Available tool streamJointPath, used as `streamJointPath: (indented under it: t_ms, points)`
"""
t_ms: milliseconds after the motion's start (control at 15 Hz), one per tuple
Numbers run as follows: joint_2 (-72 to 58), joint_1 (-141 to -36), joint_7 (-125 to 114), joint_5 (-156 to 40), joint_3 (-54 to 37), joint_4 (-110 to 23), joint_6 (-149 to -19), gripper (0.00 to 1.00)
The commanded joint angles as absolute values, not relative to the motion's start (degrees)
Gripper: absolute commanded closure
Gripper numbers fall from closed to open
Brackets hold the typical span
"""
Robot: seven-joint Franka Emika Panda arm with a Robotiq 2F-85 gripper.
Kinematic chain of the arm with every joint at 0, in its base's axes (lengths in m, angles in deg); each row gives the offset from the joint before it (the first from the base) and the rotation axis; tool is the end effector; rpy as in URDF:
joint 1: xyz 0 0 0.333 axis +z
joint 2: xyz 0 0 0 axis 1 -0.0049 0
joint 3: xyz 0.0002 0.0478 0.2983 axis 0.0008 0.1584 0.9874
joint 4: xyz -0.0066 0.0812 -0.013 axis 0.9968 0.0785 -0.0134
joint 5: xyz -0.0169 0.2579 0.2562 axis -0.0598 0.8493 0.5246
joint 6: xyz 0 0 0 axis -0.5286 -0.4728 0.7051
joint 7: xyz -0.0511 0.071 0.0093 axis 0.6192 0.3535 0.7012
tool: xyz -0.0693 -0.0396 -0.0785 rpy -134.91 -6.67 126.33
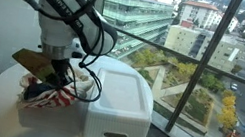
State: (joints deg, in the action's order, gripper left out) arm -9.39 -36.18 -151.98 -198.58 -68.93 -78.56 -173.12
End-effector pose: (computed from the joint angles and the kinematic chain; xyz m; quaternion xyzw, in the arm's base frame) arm 0.3700 0.0194 0.3052 -0.9950 0.0551 -0.0548 0.0630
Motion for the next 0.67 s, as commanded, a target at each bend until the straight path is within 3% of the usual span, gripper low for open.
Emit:
streamJointPath:
  t_ms: [0,267,600]
  points:
    - [-6.9,-20.6,-151.1,-199.2,-84.0,-77.8,-170.5,1.0]
    - [-7.6,-10.7,-151.3,-199.2,-94.2,-77.4,-172.0,1.0]
    - [-7.8,-16.4,-149.3,-198.3,-88.2,-80.0,-174.7,1.0]
